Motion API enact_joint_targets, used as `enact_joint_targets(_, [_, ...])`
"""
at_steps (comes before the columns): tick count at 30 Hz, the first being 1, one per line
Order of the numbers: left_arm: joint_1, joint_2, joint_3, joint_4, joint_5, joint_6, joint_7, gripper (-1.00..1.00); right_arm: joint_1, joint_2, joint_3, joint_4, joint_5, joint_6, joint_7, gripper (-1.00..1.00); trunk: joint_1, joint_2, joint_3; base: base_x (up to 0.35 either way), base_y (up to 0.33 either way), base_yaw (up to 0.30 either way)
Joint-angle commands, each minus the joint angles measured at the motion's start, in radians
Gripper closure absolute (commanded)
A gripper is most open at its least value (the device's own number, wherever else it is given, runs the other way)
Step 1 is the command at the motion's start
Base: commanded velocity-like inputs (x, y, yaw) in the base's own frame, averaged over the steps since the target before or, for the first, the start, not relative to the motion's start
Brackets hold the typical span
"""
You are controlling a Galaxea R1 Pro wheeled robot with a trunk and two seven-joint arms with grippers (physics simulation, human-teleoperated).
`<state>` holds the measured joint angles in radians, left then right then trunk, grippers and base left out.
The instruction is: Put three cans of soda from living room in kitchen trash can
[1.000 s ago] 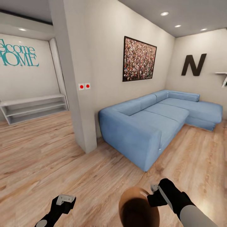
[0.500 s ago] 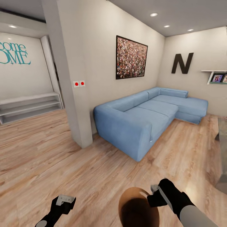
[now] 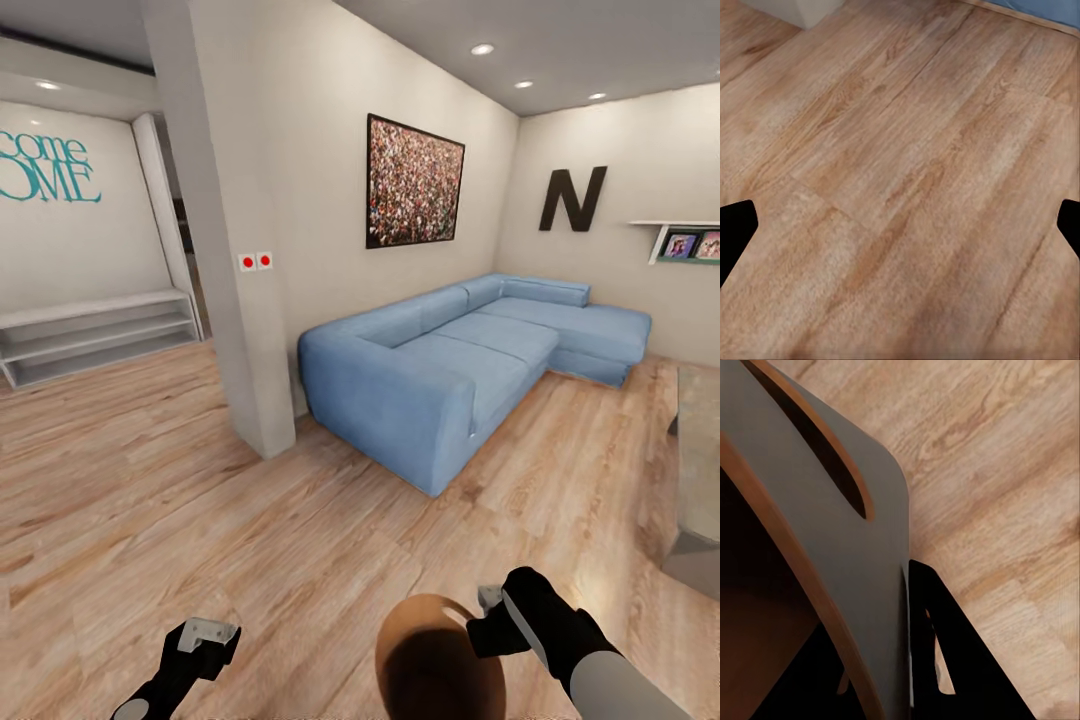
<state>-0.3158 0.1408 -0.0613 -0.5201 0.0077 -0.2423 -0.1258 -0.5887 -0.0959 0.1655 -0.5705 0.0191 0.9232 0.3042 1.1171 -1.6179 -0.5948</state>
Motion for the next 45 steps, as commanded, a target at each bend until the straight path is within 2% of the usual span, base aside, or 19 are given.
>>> enact_joint_targets(1, [0.0, 0.0, 0.0, 0.0, 0.0, 0.0, 0.0, -1.0, 0.0, 0.0, -0.001, 0.0, -0.025, 0.003, 0.005, 1.0, 0.0, 0.0, -0.001, -0.034, 0.0, 0.0])
enact_joint_targets(6, [0.0, 0.0, 0.0, 0.0, 0.0, 0.001, 0.0, -1.0, 0.0, 0.001, -0.001, 0.0, -0.025, 0.004, 0.005, 1.0, 0.0, 0.0, -0.008, -0.016, 0.057, 0.0])
enact_joint_targets(14, [0.001, 0.0, 0.0, 0.0, 0.001, 0.0, 0.0, -1.0, 0.0, 0.001, -0.001, 0.0, -0.025, 0.003, 0.004, 1.0, 0.0, 0.0, -0.02, -0.002, 0.27, 0.0])
enact_joint_targets(25, [0.001, 0.0, 0.0, 0.0, 0.001, -0.009, 0.002, -1.0, 0.0, 0.002, 0.0, 0.001, -0.024, 0.003, 0.0, 1.0, 0.0, 0.0, -0.023, 0.0, 0.051, -0.015])
enact_joint_targets(45, [0.001, 0.0, 0.0, 0.0, -0.003, -0.018, 0.002, -1.0, 0.001, 0.001, -0.001, 0.0, -0.025, 0.003, 0.002, 1.0, 0.0, 0.0, -0.023, 0.0, -0.247, -0.233])
